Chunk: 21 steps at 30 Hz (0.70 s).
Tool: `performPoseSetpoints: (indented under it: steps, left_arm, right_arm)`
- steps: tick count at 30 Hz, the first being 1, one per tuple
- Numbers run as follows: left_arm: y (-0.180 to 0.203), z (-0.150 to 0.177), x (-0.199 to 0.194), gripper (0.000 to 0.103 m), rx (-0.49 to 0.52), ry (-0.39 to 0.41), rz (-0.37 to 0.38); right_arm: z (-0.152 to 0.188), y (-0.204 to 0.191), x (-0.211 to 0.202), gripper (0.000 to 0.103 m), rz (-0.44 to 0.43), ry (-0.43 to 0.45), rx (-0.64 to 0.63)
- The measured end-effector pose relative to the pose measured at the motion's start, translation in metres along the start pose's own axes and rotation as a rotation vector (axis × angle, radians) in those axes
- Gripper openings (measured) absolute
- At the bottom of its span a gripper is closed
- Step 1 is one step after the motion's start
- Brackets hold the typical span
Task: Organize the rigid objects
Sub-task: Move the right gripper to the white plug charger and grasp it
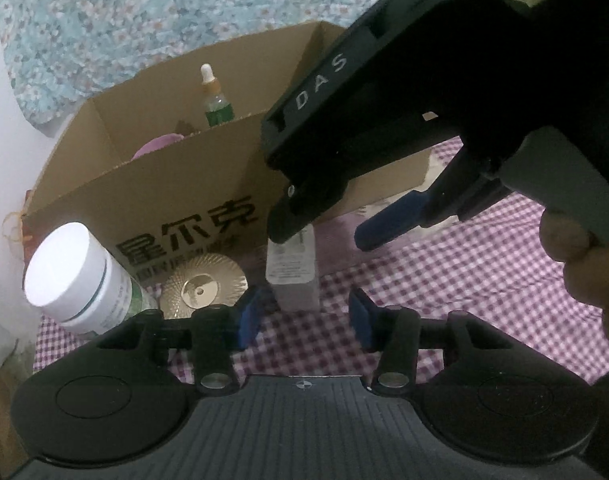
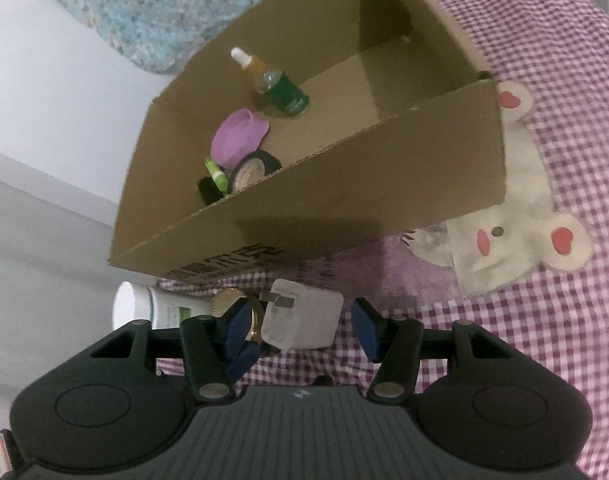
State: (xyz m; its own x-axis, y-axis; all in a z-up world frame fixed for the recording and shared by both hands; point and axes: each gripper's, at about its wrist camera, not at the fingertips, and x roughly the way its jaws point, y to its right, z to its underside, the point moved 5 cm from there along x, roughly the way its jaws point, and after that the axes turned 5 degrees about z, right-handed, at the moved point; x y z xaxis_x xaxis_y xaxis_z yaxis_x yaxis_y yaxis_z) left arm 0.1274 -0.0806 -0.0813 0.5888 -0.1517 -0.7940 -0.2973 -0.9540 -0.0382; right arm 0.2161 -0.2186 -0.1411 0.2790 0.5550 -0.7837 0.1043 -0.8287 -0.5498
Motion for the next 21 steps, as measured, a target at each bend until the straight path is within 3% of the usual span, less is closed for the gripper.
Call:
performPoseSetpoints:
  steps: [11, 16, 21]
  left_arm:
    - [-0.004, -0.001, 0.014, 0.037, -0.046, 0.0, 0.007]
    - [-0.006, -0.005, 0.016, 0.027, -0.081, -0.001, 0.017]
    - [0.003, -0.002, 0.012, 0.027, -0.079, 0.0, 0.042]
  right_arm:
    - [-0.006, -0.003, 0.024, 0.058, 0.022, -0.068, -0.018]
    - [-0.006, -0.001, 0.022, 0.043, -0.017, -0.068, 0.003]
    - [-0.002, 0.002, 0.014, 0.042, 0.013, -0.058, -0.014]
